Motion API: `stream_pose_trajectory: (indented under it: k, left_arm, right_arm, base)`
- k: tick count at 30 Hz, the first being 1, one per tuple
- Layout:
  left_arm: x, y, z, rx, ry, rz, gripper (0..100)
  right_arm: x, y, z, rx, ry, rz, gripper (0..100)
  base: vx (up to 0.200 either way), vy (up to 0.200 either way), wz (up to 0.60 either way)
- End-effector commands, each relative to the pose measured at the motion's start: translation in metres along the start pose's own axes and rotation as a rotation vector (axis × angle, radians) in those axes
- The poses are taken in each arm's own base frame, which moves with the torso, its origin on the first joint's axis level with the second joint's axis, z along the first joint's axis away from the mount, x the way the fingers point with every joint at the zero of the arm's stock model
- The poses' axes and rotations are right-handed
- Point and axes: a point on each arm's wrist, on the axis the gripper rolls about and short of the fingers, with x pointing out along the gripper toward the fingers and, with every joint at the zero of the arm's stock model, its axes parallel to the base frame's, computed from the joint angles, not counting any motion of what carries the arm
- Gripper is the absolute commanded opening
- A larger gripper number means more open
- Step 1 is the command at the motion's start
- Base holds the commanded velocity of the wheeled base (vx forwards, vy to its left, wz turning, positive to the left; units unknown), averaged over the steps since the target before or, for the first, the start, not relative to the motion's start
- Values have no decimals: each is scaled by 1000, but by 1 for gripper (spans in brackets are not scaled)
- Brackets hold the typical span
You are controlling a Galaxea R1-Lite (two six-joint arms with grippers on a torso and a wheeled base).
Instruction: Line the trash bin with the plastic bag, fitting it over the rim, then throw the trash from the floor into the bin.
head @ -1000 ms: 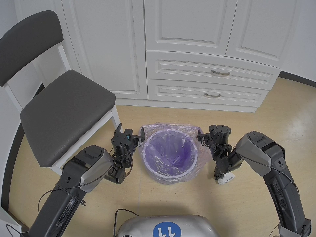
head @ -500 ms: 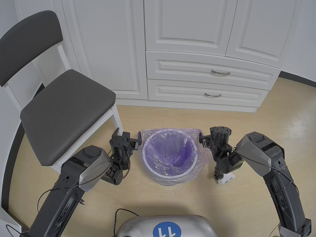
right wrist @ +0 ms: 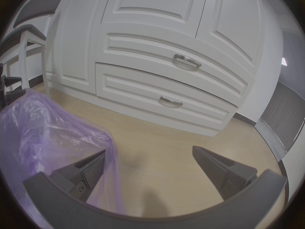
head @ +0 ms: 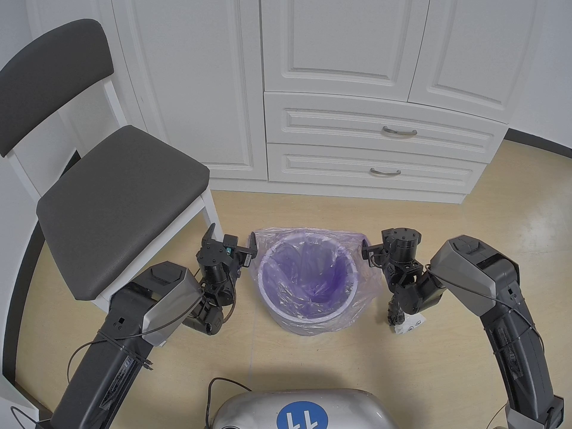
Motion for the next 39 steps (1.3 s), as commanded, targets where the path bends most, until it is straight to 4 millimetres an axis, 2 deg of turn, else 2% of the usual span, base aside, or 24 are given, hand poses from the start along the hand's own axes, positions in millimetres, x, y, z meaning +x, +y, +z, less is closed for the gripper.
stream_pose_trajectory:
  k: [1,7,14,23,32,39]
  left_arm:
    - [-4,1,4,53,-13,-10,100]
    - [-11,8,14,105,12,-83,100]
    - [-16,10,12,114,96,-183,100]
    - [6,21,19,122,143,-250,100]
    - [5,25,11,150,171,-294,100]
    - [0,18,-9,182,207,-314,100]
  right_arm:
    - [-10,-7,14,-6,5,2,100]
    - [-18,-10,18,-16,23,9,100]
    - [-20,-8,14,-27,41,25,100]
    - [-18,-13,13,-26,44,20,100]
    - [-14,-12,-1,-33,66,28,100]
    - [-12,-10,-9,-43,95,36,100]
  base:
    - [0,0,0]
    - [0,0,0]
    - [0,0,0]
    - [0,0,0]
    - [0,0,0]
    - [0,0,0]
